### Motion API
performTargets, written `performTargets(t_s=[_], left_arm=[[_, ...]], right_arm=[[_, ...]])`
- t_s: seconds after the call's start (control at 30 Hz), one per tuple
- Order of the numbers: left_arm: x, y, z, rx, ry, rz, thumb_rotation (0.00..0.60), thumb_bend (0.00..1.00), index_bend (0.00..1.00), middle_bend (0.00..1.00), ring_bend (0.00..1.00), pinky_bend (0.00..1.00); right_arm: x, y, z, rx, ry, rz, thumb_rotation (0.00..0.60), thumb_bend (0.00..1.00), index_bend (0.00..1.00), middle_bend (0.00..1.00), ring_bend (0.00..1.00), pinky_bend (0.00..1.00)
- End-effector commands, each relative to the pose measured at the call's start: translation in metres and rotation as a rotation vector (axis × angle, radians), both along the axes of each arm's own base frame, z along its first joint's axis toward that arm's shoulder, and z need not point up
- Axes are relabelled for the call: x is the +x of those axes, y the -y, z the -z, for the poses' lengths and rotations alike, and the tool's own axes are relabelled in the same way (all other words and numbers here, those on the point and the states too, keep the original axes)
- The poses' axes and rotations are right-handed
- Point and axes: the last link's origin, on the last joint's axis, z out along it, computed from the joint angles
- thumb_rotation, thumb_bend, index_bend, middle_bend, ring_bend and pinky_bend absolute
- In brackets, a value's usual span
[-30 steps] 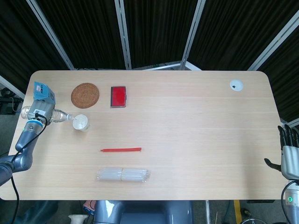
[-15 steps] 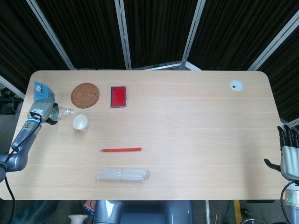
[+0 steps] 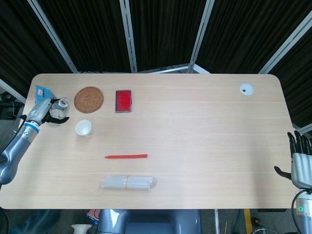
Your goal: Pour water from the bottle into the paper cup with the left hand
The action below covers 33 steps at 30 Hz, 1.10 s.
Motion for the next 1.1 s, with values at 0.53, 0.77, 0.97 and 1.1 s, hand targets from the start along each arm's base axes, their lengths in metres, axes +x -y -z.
performTargets(t_s=[0.53, 0.77, 0.97, 1.1], left_arm=[[0.120, 0.030, 0.104, -0.179, 0.457, 0.274, 0.600, 0.45, 0.65, 0.48, 0.33, 0.35], [0.129, 0.029, 0.146, -0.208, 0.457, 0.229, 0.600, 0.45, 0.65, 0.47, 0.33, 0.35], [0.131, 0.028, 0.171, -0.226, 0.470, 0.193, 0.600, 0.45, 0.65, 0.48, 0.33, 0.34], [0.130, 0.030, 0.185, -0.238, 0.480, 0.177, 0.600, 0.45, 0.65, 0.47, 0.33, 0.34]], right_arm=[[-0.005, 0.003, -0.003, 0.002, 0.010, 0.017, 0.600, 0.00, 0.00, 0.00, 0.00, 0.00], [-0.009, 0.004, -0.004, 0.003, 0.011, 0.031, 0.600, 0.00, 0.00, 0.00, 0.00, 0.00], [-0.012, 0.004, -0.004, 0.006, 0.012, 0.041, 0.600, 0.00, 0.00, 0.00, 0.00, 0.00], [-0.012, 0.004, -0.004, 0.007, 0.011, 0.044, 0.600, 0.00, 0.00, 0.00, 0.00, 0.00]])
